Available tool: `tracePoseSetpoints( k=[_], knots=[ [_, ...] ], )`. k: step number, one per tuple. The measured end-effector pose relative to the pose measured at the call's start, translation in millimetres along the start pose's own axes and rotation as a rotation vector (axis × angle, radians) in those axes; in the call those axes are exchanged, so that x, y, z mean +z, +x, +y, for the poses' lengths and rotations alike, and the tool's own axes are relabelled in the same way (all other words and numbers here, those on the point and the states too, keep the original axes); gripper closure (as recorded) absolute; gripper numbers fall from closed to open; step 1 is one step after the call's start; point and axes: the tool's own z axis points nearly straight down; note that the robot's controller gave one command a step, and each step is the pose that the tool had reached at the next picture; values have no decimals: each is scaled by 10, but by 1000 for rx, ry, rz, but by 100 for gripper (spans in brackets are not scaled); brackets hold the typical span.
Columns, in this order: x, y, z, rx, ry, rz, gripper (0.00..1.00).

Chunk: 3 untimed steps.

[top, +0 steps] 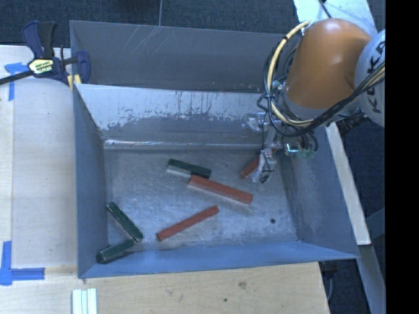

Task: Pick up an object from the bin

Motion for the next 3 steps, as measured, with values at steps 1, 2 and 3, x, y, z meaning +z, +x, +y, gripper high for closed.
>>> tracePoseSetpoints(
  k=[1,2,3],
  knots=[
    [1475,-125,517,79,-1,0,0],
    [1122,-113,694,211,-1,-11,0],
    [943,-74,887,302,-3,-13,0]
  ],
)
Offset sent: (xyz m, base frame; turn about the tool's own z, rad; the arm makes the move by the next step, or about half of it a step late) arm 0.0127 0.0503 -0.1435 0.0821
